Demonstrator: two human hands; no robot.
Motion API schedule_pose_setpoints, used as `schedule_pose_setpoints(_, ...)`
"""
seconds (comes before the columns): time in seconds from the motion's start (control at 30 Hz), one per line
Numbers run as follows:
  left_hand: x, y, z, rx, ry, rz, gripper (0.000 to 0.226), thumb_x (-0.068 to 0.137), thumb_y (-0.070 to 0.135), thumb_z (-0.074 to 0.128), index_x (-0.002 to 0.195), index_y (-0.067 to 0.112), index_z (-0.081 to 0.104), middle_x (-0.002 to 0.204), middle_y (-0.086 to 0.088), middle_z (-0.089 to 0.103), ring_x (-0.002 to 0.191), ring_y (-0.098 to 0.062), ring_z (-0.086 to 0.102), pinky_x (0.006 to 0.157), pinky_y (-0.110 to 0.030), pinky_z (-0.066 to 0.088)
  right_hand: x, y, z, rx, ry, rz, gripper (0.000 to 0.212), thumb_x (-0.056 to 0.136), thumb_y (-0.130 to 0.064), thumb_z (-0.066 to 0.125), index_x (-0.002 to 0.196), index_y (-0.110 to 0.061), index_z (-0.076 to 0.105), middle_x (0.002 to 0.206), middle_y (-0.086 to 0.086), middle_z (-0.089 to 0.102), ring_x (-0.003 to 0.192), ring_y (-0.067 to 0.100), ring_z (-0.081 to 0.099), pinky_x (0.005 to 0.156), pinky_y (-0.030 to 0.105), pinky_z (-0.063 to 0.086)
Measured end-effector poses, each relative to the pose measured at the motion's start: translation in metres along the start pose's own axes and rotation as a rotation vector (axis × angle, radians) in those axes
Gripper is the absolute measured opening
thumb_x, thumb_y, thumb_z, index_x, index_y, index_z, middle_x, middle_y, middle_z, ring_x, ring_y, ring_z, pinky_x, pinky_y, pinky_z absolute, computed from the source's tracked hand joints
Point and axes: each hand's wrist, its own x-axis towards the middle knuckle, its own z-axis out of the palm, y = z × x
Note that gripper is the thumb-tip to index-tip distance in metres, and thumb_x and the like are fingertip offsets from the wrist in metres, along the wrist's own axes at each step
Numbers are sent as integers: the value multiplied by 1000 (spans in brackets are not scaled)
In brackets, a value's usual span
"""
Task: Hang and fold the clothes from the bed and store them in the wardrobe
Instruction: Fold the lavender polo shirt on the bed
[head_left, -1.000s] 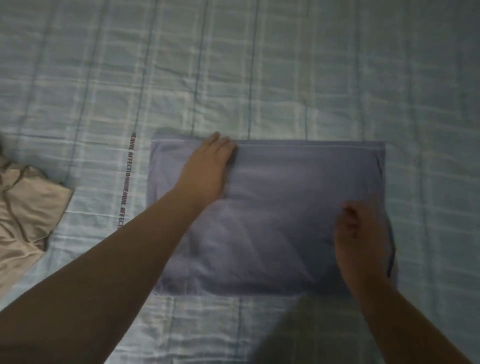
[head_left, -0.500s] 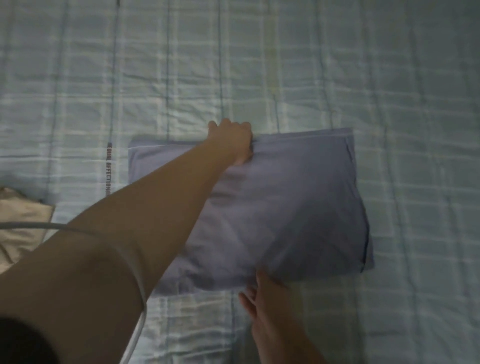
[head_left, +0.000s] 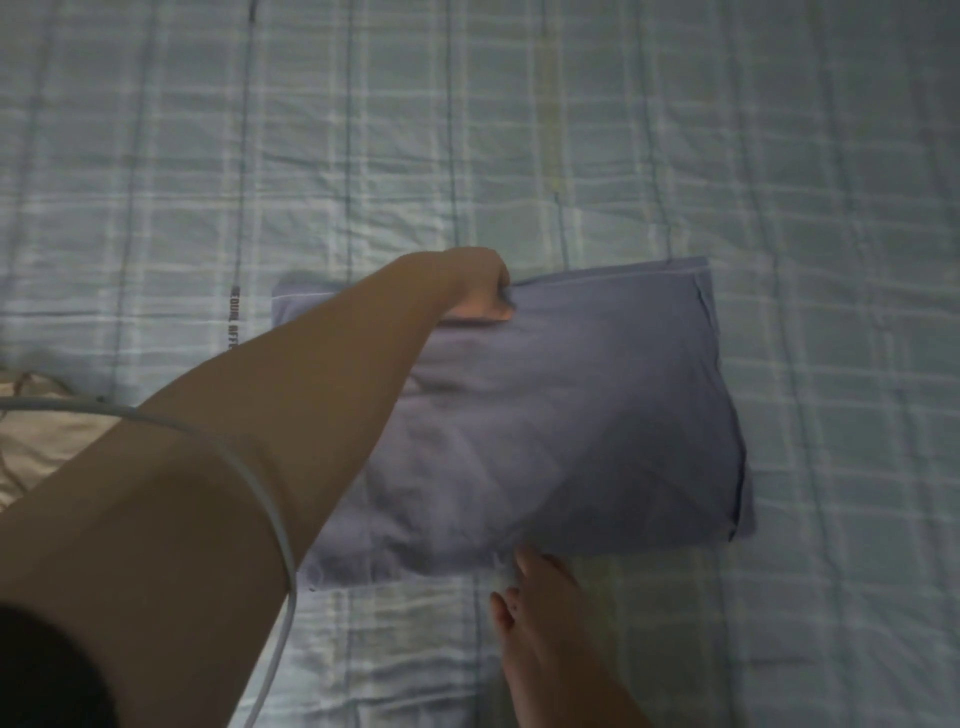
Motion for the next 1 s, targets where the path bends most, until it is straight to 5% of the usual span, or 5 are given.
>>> schedule_pose_setpoints(0.33,-47,-7,-26,-266,81,52,18,92,42,67,86,26,64,82,11,61,79,-11,58,75,-27,40,-13,4,-20,147,-137,-225,17,101,-14,50,115,-19,59,108,6,73,104,25,69,84,34,50)
schedule_pose_setpoints(0.5,-103,-2,-47,-538,306,39,24,88,37,75,72,24,62,67,10,56,60,-1,50,56,-12,38,-29,-10,-54,144,-176,-355,13,99,-13,54,112,-13,52,105,14,69,95,28,68,84,38,50)
schedule_pose_setpoints(0.7,-187,-7,-36,-887,367,-30,23,79,40,81,86,19,74,81,1,71,76,-14,66,71,-30,50,-46,-41,-99,63,-171,-547,7,99,-15,55,100,-20,51,94,9,63,85,20,61,73,32,50)
schedule_pose_setpoints(0.87,-265,-7,9,-1047,593,-135,52,56,51,81,104,37,68,94,-12,71,83,-21,66,74,-35,49,-53,-56,-134,8,-304,-628,32,95,1,54,111,-25,46,93,5,61,83,14,60,76,27,50)
schedule_pose_setpoints(1.0,-326,9,64,-1098,685,-174,23,77,34,75,99,37,75,91,-4,73,85,-18,65,78,-38,48,-61,-65,-165,-281,-469,-873,66,83,22,52,119,-32,42,81,3,58,68,7,54,64,18,46)
